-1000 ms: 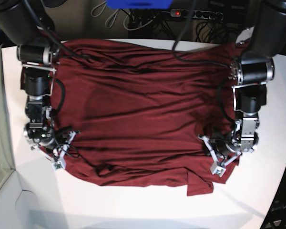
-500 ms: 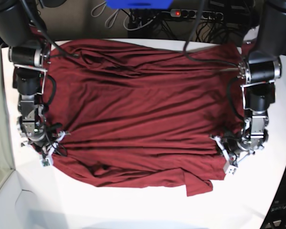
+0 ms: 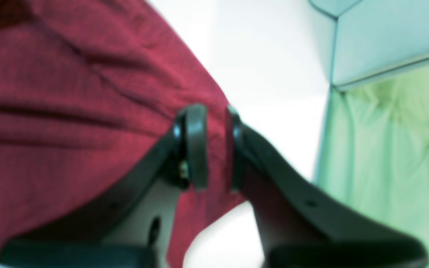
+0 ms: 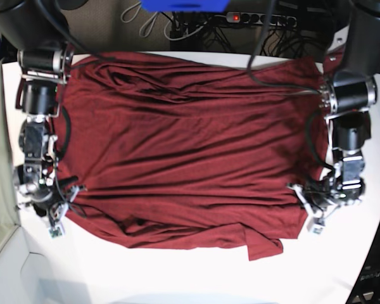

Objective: Layout the t-shirt on the table in an organized manner, then fold the t-shirt properly
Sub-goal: 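Pull the shirt with both grippers back toward the robot base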

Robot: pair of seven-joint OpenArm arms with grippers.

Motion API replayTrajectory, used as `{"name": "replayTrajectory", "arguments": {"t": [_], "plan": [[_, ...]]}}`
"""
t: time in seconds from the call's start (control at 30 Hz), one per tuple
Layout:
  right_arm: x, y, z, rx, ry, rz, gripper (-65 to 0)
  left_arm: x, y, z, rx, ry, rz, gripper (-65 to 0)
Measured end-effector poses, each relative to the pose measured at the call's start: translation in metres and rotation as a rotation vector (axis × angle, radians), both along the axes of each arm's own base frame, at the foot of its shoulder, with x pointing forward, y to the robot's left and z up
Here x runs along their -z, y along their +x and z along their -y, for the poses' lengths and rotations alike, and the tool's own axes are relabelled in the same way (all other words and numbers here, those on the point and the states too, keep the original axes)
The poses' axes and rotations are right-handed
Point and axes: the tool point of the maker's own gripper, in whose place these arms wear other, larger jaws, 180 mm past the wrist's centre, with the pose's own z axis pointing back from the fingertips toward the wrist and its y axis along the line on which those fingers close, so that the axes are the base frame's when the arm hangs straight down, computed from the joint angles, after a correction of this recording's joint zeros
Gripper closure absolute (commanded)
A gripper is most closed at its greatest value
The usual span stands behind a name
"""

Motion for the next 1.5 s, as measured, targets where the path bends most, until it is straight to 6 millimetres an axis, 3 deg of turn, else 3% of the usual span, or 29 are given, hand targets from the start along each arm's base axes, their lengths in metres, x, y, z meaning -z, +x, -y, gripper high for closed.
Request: {"name": "replayTrajectory", "arguments": {"t": [0.1, 0.2, 0.37, 0.5, 0.6, 0.77, 0.97, 1.13, 1.23, 1.3, 1.43, 1.5], "plan": [[0.002, -0.026, -0.003, -0.011, -0.048, -0.045, -21.0, -0.019, -0.009, -0.027, -0.07, -0.006, 0.058, -0.7], [-0.001, -0.055, -0.004, -0.013, -0.094, -0.057, -26.4, -0.02, -0.039, -0.054, -0.118, 0.051, 0.025, -7.3], [-0.001, -0.106, -0.019, -0.028, -0.113, -0.065, -28.6, -0.014, -0.085, -0.048, -0.067, 0.115, 0.004, -31.7], [0.001, -0.14, -0.027, 0.006, -0.088, -0.071, -28.6, -0.035, -0.119, -0.042, -0.042, 0.152, 0.055, -44.9], [-0.007, -0.155, -0.032, 0.015, -0.068, -0.038, -28.5, -0.054, -0.152, -0.051, -0.066, 0.171, 0.09, -44.8], [0.018, -0.195, -0.034, 0.061, -0.033, -0.126, -28.5, -0.061, -0.202, -0.044, -0.088, 0.148, 0.102, -43.7], [0.035, -0.221, -0.039, 0.072, -0.014, -0.189, -28.5, -0.023, -0.266, -0.03, -0.073, 0.139, -0.053, -43.7], [0.041, -0.232, -0.041, 0.075, -0.004, -0.216, -28.4, -0.012, -0.295, -0.029, -0.062, 0.129, -0.085, -43.6], [0.036, -0.236, -0.032, 0.104, -0.012, -0.206, -28.4, -0.004, -0.316, -0.028, -0.055, 0.128, -0.129, -43.6], [0.031, -0.235, -0.026, 0.117, -0.023, -0.193, -28.4, 0.0, -0.32, -0.022, -0.038, 0.12, -0.141, -43.6], [0.029, -0.236, -0.024, 0.126, -0.024, -0.188, -28.4, 0.013, -0.319, 0.009, 0.031, 0.046, -0.149, -43.6], [0.03, -0.236, -0.023, 0.127, -0.025, -0.189, -28.4, 0.021, -0.325, 0.01, 0.033, 0.049, -0.183, -43.6]]}}
